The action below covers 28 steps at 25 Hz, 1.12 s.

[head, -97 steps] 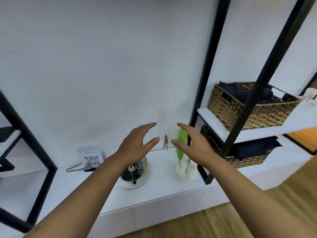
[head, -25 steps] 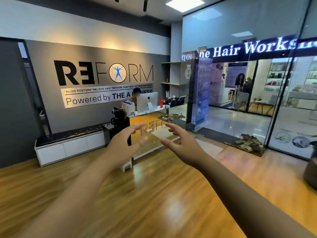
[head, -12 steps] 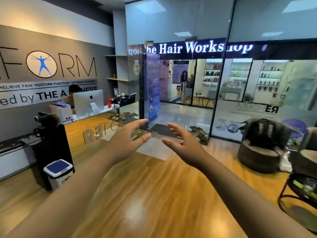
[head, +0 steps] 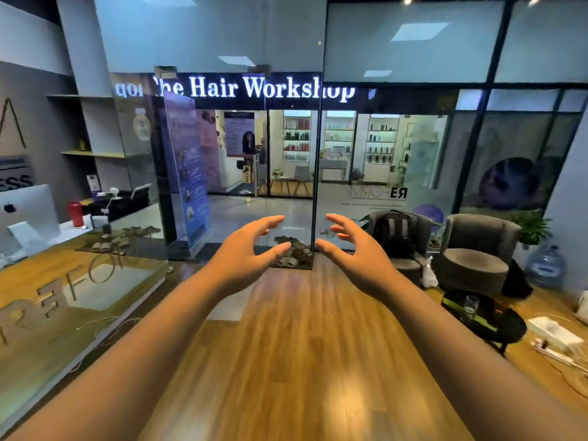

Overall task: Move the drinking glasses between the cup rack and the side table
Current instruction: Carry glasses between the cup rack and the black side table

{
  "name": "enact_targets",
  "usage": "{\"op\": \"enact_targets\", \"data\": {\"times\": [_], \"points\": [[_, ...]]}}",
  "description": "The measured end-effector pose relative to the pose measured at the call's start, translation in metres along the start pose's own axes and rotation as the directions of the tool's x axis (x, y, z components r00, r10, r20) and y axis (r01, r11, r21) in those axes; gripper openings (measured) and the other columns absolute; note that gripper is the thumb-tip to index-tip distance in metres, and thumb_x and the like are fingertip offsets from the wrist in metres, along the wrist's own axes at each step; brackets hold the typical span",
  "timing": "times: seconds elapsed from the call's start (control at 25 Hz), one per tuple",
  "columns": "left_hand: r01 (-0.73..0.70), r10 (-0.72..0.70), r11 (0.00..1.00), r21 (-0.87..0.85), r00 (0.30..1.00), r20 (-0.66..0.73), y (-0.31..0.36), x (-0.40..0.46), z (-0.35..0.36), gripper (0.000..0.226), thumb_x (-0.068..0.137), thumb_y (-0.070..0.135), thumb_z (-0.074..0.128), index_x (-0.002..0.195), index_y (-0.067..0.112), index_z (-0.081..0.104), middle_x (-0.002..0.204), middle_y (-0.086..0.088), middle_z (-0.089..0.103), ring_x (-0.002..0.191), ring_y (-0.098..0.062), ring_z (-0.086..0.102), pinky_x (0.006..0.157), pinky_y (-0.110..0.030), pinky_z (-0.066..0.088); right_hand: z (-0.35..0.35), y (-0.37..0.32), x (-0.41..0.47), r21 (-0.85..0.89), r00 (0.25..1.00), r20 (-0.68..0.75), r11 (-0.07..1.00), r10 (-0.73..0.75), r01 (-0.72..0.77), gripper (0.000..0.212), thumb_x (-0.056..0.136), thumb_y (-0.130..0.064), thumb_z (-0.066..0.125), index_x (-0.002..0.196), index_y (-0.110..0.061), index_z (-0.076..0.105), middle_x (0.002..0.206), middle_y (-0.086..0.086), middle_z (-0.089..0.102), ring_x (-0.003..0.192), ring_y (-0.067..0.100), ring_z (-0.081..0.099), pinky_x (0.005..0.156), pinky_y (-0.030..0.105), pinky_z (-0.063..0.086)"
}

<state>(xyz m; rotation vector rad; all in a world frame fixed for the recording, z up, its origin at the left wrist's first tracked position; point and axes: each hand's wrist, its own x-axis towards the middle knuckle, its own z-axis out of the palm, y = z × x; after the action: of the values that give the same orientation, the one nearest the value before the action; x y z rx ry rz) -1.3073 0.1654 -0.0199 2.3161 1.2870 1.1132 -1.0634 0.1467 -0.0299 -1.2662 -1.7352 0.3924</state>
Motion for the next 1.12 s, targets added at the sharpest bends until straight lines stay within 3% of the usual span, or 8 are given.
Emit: {"op": "enact_targets", "data": {"times": [0.2,0.32,0.64,1.12], "points": [[-0.048,0.051,0.998,-0.039,0.996,0.073,-0.029,0.081,0.045,0.063,0.097,0.053,0.063,0.154,0.036,0.044,0.152,0.012,0.052,0.138,-0.010,0.050,0.109,-0.031,0.039,-0.007,0.062,0.053,-0.025,0.995,-0.052,0.996,0.083,-0.084,0.069,0.094,-0.055,0.068,0.155,-0.035,0.043,0.150,-0.001,0.054,0.139,0.014,0.048,0.105,0.032,0.042],[-0.057,0.062,0.997,-0.056,0.994,0.092,-0.039,0.132,0.070,0.064,0.096,0.055,0.062,0.155,0.036,0.043,0.153,0.011,0.052,0.139,-0.010,0.049,0.111,-0.034,0.041,-0.027,0.098,0.089,-0.072,0.994,-0.060,0.993,0.088,-0.092,0.069,0.093,-0.056,0.068,0.155,-0.037,0.043,0.151,-0.002,0.053,0.135,0.010,0.048,0.113,0.039,0.043],[-0.172,0.180,0.977,-0.122,0.982,0.060,-0.027,0.329,0.148,0.064,0.097,0.055,0.061,0.156,0.037,0.041,0.155,0.014,0.049,0.140,-0.008,0.047,0.116,-0.038,0.040,-0.148,0.194,0.228,-0.189,0.983,-0.175,0.979,0.048,-0.081,0.067,0.095,-0.056,0.065,0.155,-0.042,0.039,0.155,-0.004,0.049,0.139,0.011,0.046,0.113,0.040,0.042],[-0.275,0.316,0.933,-0.234,0.935,0.161,-0.058,0.542,0.307,0.062,0.098,0.052,0.062,0.155,0.037,0.042,0.154,0.014,0.050,0.139,-0.007,0.047,0.112,-0.030,0.038,-0.201,0.359,0.346,-0.252,0.946,-0.280,0.938,0.164,-0.238,0.068,0.095,-0.053,0.065,0.156,-0.041,0.038,0.159,-0.006,0.046,0.146,0.013,0.041,0.110,0.037,0.040]]}}
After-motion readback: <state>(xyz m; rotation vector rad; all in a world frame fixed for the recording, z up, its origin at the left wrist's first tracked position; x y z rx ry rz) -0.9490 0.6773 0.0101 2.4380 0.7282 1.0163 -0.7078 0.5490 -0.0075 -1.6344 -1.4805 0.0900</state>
